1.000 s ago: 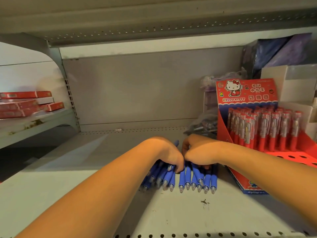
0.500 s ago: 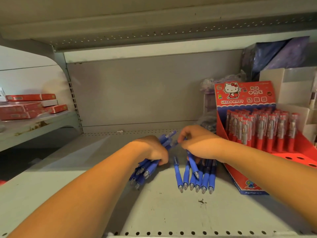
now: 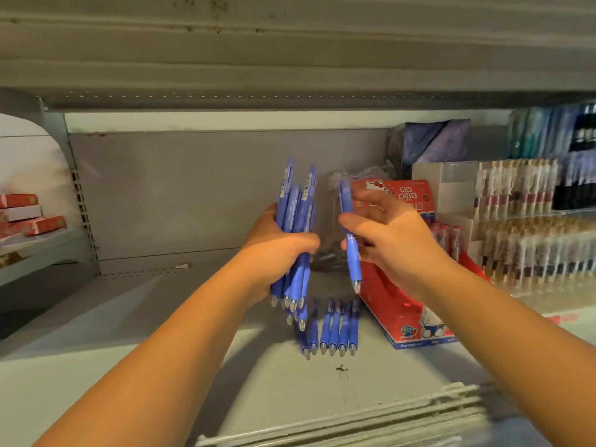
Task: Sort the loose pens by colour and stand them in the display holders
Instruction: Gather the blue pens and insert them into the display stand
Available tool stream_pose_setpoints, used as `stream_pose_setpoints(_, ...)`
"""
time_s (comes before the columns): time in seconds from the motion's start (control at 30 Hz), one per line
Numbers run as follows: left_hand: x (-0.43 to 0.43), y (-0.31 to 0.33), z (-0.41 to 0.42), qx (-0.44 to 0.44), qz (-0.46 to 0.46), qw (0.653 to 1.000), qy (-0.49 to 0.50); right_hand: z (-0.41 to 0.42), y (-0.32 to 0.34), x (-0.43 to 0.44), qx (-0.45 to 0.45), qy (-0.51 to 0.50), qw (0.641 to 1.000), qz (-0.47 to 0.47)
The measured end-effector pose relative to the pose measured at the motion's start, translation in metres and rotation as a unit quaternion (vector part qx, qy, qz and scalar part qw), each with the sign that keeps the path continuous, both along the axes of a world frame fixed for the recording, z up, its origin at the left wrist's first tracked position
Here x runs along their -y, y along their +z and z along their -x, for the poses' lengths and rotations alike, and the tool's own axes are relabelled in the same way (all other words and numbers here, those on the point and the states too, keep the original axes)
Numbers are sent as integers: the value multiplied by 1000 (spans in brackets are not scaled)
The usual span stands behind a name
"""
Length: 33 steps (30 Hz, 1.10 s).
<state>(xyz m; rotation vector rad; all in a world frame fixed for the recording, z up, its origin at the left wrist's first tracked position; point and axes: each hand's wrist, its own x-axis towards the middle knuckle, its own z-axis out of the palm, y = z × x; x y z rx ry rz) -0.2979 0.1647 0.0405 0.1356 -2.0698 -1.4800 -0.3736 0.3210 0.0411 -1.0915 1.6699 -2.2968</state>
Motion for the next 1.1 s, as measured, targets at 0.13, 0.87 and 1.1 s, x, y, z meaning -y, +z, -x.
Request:
stream_pose_setpoints(0.13, -40, 4, -7, -45, -16, 995, -85, -13, -4, -46, 38, 7, 999, 27)
stream_pose_setpoints(0.87, -362, -17, 92, -134, -66, 962, -230, 54, -32, -378, 41, -108, 993, 12)
stream_pose_setpoints(1.1, -408, -22, 133, -145, -69, 971, -178, 105, -34, -425, 17, -87, 996, -6)
